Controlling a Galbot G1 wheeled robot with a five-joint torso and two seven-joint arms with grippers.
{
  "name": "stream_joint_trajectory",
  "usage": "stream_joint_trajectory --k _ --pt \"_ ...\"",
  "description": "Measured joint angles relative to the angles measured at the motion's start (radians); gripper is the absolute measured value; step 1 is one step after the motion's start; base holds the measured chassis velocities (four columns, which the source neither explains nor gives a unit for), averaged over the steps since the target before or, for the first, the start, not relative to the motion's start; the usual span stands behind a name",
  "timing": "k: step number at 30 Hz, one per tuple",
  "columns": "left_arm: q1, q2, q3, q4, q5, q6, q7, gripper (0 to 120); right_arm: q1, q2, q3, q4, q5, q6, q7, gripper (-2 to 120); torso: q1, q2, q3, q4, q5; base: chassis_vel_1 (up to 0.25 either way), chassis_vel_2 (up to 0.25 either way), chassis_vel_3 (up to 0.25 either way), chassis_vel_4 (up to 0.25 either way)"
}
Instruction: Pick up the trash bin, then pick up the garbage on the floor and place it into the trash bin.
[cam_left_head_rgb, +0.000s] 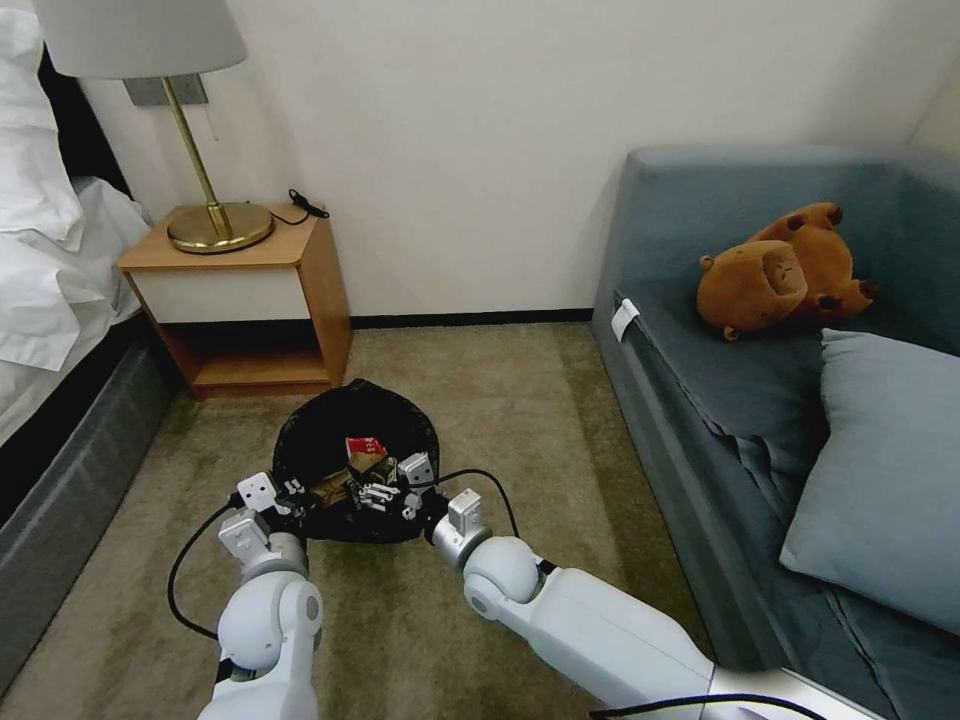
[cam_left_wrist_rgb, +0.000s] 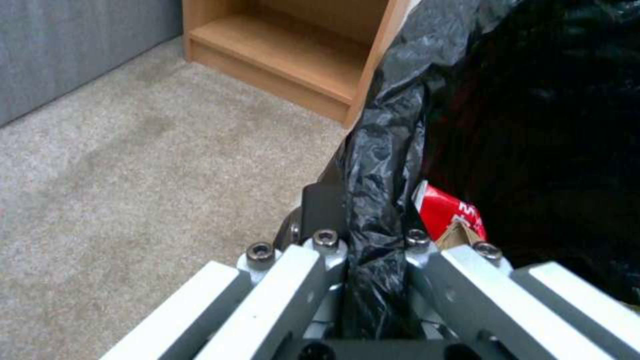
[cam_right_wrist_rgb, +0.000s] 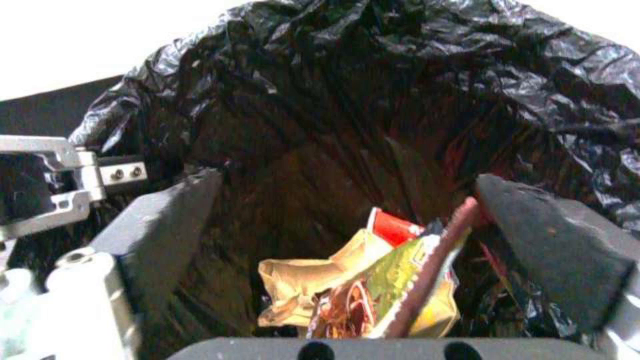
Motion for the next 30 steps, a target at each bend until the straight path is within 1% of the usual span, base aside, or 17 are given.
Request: stream_joint_trajectory --k 2,14,30 --pt "0.000 0.000 0.000 0.001 0.000 0.000 0.000 1 0.000 0.000 0.001 -0.001 -0.001 0.001 0.000 100 0.000 0.000 0.000 0.0000 0.0000 0.000 0.000 0.000 0.000" --pt "-0.003 0.000 0.000 0.005 0.003 -0.003 0.000 1 0.041 0.008 0.025 0.011 0.010 0.002 0.002 100 0.000 0.000 0.000 0.0000 0.0000 0.000 0.000 0.000 0.000" --pt "-0.007 0.000 0.000 0.010 0.004 -0.003 0.000 1 0.046 0.011 0.072 0.042 0.004 0.002 0.009 100 0.000 0.000 0.000 0.0000 0.0000 0.000 0.000 0.000 0.000"
